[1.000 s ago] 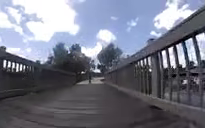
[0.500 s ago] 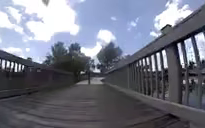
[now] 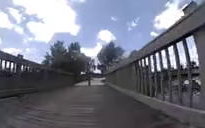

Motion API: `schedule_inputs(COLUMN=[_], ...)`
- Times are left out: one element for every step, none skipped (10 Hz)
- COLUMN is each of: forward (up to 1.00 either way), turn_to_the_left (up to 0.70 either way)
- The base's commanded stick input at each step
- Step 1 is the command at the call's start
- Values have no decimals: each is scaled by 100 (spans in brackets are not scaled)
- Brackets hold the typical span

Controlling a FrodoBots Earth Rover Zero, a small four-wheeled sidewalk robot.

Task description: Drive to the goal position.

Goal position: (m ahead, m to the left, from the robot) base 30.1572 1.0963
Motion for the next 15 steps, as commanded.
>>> schedule_inputs(forward=[85, 85, 85, 85, 85, 85, 85, 85, 85, 85, 85, 85, 85, 85, 85], turn_to_the_left=[0, 0, 0, 0, 0, 0, 0, 0, 0, 0, 0, 0, 0, 7, 25])
